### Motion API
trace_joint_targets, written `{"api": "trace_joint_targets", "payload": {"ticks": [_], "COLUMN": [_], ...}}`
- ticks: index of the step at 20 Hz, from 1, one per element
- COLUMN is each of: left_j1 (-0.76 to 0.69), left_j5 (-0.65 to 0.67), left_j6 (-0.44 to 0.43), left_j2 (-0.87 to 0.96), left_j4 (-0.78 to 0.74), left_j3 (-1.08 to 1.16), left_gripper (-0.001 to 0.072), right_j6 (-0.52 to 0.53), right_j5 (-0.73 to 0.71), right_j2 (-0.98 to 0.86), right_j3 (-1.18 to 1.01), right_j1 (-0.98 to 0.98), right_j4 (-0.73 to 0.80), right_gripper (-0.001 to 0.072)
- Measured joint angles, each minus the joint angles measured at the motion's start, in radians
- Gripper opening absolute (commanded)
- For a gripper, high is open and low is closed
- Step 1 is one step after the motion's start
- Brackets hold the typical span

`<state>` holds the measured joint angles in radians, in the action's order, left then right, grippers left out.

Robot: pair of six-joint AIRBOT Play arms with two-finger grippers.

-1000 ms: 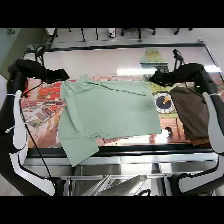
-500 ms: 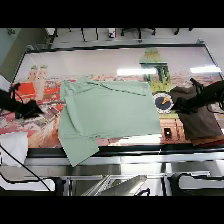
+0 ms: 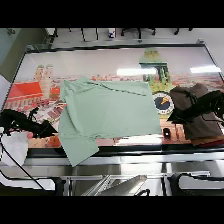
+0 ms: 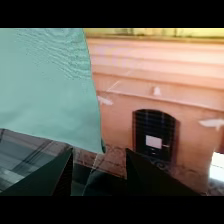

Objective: Fold the shirts.

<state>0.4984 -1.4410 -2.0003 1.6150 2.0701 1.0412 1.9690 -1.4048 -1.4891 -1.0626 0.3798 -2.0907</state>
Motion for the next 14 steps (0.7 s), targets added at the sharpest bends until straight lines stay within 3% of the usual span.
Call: {"api": "trace_joint_targets", "payload": {"ticks": [6, 7, 8, 14], "left_j1": [-0.084, -0.092, -0.099, -0.110], "left_j5": [0.003, 0.007, 0.026, 0.067], "left_j6": [-0.026, -0.028, -0.029, -0.040], "left_j2": [0.098, 0.108, 0.116, 0.100], "left_j4": [0.080, 0.085, 0.083, 0.077], "left_j3": [0.050, 0.053, 0.055, 0.068], "left_gripper": [0.0314, 0.0142, 0.0019, 0.0019], "right_j6": [0.003, 0.003, 0.003, 0.003], "right_j5": [-0.001, -0.001, -0.001, 0.008], "right_j2": [-0.002, -0.006, -0.011, -0.082], "right_j3": [0.005, 0.007, 0.010, 0.045], "right_j1": [-0.018, -0.019, -0.019, -0.026], "right_j4": [0.000, 0.000, 0.000, 0.000], "right_gripper": [0.0360, 0.0360, 0.0360, 0.0360]}}
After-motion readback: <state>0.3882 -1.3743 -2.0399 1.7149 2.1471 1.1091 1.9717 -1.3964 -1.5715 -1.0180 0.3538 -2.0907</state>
